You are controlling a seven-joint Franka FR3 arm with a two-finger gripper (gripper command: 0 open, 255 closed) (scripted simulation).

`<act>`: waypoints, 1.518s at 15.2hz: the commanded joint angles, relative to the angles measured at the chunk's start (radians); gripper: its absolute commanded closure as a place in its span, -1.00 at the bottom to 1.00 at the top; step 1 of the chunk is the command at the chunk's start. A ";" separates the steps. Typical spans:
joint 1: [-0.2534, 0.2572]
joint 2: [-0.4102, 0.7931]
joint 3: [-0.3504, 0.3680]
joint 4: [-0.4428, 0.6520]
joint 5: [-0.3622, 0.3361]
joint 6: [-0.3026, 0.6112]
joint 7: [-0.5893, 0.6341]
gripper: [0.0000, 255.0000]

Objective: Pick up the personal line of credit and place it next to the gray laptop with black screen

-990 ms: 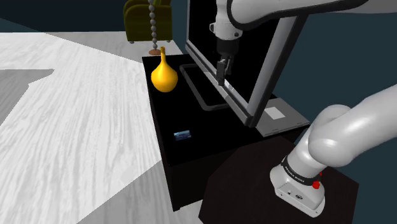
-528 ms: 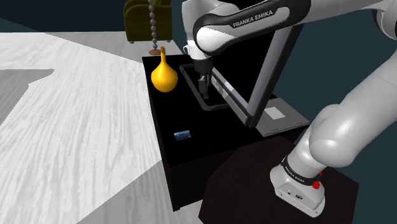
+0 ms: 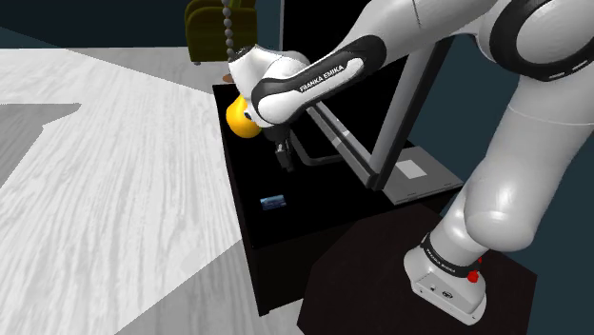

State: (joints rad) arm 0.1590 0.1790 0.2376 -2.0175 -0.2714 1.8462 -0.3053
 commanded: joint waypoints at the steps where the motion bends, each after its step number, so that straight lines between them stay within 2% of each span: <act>1: 0.019 0.079 0.009 0.037 -0.042 0.003 -0.009 -1.00; 10: 0.123 0.408 0.015 0.208 -0.214 -0.007 -0.065 -1.00; 17: 0.106 0.425 -0.001 0.143 -0.239 0.074 -0.048 -1.00; 23: 0.105 0.427 -0.003 0.138 -0.242 0.081 -0.047 -1.00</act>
State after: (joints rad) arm 0.2640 0.6055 0.2350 -1.8789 -0.5130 1.9266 -0.3523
